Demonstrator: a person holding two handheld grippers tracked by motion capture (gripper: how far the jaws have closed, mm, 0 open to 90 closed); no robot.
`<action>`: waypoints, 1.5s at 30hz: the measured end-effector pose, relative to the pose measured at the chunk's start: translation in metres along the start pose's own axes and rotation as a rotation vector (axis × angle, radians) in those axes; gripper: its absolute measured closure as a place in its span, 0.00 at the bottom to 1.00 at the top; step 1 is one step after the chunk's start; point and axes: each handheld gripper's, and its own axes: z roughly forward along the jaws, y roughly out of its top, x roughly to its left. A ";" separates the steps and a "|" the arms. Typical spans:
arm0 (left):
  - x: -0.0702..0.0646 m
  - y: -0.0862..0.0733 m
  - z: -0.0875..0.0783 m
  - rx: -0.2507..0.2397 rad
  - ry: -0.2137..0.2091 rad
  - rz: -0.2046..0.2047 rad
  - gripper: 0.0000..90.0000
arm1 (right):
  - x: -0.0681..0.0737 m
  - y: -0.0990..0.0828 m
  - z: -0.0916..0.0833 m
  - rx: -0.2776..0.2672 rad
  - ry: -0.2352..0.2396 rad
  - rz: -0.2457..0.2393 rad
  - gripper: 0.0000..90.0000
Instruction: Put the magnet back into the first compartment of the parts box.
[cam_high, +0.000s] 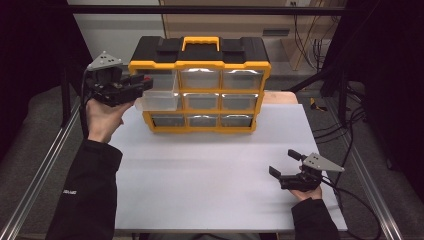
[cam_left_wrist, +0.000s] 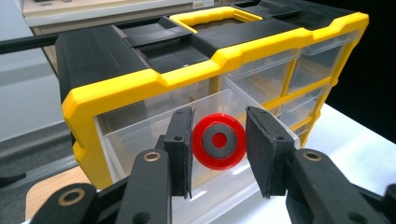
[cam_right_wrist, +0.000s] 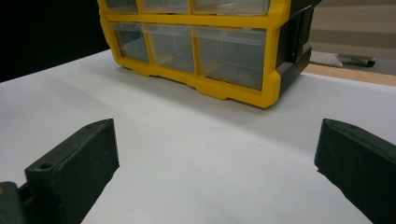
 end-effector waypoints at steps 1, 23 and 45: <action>0.000 0.000 0.001 0.001 0.003 -0.006 0.69 | 0.000 0.000 0.000 0.000 -0.001 0.000 0.00; 0.005 0.002 0.020 0.048 0.016 -0.008 0.69 | 0.000 0.000 0.000 0.000 -0.001 0.000 0.00; 0.002 -0.004 0.030 0.090 0.030 -0.004 0.68 | 0.000 0.000 0.000 0.000 0.001 0.001 0.00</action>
